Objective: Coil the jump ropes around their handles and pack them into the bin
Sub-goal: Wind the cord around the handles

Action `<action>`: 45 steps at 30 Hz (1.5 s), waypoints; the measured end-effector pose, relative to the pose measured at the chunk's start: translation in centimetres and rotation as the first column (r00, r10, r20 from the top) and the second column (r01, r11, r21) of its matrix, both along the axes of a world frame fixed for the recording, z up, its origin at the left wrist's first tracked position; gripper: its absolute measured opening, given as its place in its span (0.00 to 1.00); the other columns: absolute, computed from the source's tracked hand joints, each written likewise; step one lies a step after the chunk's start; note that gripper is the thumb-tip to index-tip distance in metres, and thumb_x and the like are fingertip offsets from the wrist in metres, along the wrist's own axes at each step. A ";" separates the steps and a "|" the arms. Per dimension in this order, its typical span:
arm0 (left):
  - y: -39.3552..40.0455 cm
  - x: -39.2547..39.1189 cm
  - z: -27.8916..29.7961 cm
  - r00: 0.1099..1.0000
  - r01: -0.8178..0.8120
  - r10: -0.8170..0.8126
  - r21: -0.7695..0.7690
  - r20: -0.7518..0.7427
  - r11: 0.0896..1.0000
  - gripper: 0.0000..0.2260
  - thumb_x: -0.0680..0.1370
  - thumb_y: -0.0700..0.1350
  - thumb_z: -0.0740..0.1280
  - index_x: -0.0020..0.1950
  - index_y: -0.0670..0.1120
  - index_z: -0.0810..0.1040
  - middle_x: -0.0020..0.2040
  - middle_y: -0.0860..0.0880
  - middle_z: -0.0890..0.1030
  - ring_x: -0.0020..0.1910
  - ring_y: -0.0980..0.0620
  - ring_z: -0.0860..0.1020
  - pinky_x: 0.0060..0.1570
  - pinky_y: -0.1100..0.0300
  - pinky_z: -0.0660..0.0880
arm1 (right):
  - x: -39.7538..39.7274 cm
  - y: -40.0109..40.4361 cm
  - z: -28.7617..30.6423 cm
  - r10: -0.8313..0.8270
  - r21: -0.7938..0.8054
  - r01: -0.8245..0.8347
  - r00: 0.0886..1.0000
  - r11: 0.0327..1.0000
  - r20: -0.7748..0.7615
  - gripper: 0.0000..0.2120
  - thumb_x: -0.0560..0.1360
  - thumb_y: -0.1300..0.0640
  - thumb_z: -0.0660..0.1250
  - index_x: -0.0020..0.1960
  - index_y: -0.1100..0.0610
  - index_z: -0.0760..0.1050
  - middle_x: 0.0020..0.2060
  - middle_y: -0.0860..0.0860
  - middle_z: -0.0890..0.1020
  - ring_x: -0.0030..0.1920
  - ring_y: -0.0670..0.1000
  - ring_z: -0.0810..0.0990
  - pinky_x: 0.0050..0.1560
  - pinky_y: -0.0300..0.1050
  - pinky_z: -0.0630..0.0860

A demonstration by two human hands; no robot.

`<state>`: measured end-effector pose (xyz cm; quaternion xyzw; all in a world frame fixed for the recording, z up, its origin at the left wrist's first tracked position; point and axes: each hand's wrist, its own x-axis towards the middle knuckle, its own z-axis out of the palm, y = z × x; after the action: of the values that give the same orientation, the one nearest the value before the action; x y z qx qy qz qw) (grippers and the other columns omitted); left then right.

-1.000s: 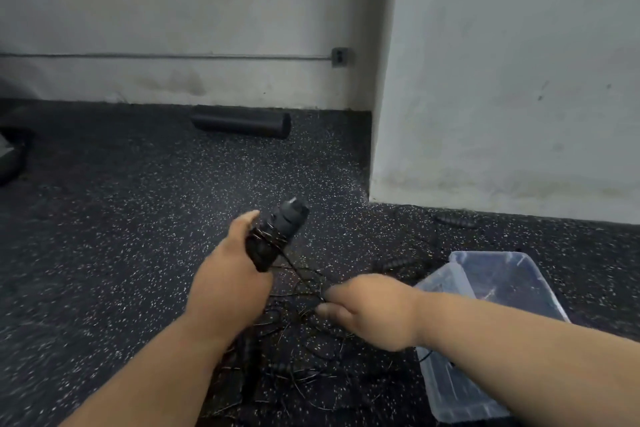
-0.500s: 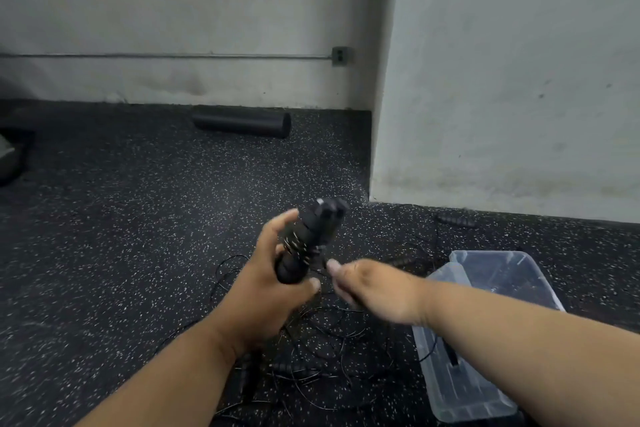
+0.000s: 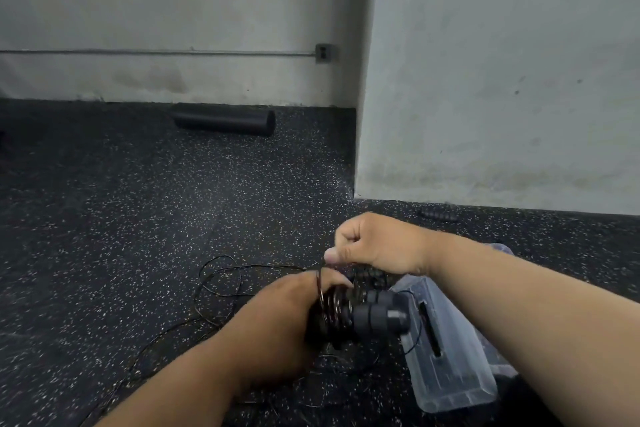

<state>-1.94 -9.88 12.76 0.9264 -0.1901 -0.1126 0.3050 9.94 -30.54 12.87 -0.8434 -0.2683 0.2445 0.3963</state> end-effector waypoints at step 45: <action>2.7 0.6 1.1 0.993 -0.064 0.057 0.068 0.103 0.996 0.09 0.77 0.52 0.71 0.55 0.60 0.75 0.48 0.63 0.81 0.47 0.64 0.79 0.50 0.57 0.79 | -0.1 -0.6 0.8 0.101 -0.183 -0.049 0.953 0.982 0.286 0.23 0.72 0.38 0.77 0.37 0.53 0.70 0.29 0.44 0.76 0.30 0.43 0.70 0.34 0.43 0.71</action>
<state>-1.37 -7.21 13.90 0.9464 -0.1731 -0.0632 0.2652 9.81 -31.12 13.65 -0.8908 -0.3338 0.1536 0.2674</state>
